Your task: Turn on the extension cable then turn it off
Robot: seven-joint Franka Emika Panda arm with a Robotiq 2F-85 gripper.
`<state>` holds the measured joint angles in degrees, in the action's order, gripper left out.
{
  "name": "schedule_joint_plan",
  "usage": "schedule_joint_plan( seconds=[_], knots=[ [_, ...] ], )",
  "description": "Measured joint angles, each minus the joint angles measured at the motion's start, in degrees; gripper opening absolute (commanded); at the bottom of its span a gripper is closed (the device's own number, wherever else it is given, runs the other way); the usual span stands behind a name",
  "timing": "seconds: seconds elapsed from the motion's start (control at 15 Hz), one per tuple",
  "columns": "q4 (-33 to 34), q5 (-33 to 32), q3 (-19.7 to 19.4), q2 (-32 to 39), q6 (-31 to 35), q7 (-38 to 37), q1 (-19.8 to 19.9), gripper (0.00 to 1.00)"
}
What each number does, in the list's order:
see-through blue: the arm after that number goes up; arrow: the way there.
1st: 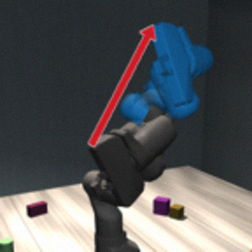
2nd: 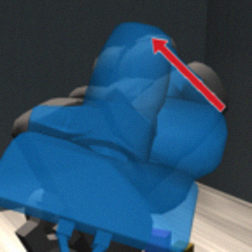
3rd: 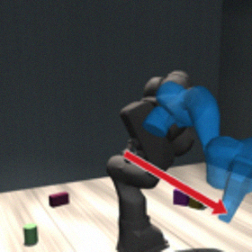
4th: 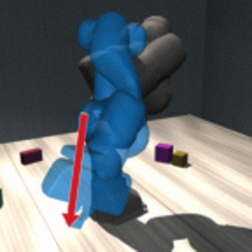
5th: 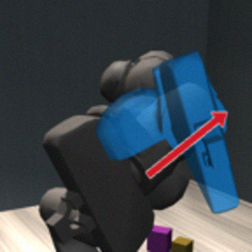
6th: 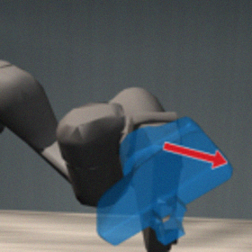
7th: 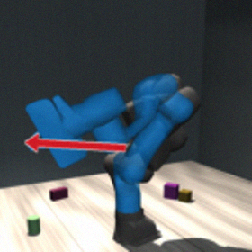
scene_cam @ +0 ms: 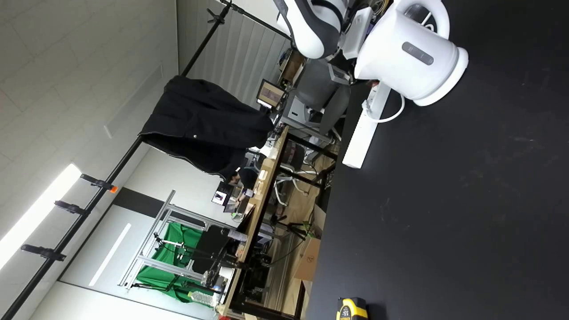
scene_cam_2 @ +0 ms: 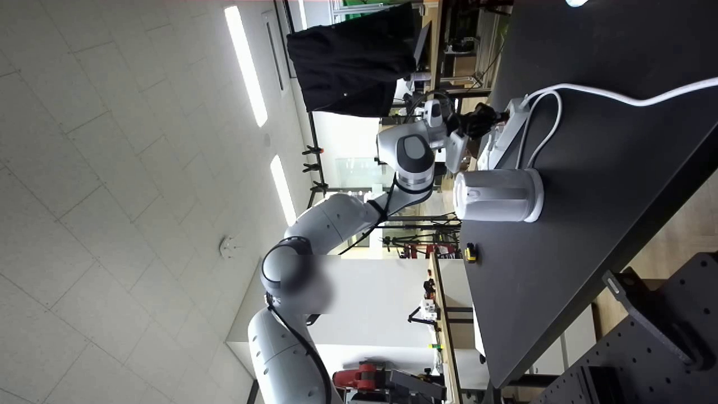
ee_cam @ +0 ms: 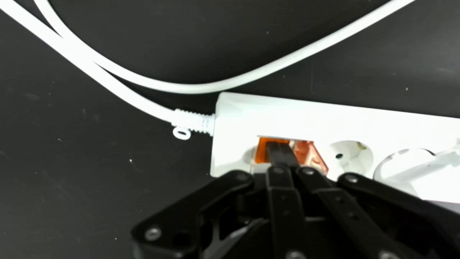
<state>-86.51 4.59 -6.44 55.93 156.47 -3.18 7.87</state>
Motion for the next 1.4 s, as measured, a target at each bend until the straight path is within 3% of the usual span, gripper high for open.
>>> schedule_joint_plan(
  seconds=[0.27, 0.53, 1.4],
  knots=[
    [1.48, 0.00, -0.06, 0.64, -1.11, -0.15, 0.01, 0.00],
    [6.35, 0.11, -0.09, 2.26, -8.10, -0.47, 0.31, 0.00],
    [36.05, 4.81, 1.53, 15.65, -38.24, -3.87, 4.82, 0.00]
  ],
)
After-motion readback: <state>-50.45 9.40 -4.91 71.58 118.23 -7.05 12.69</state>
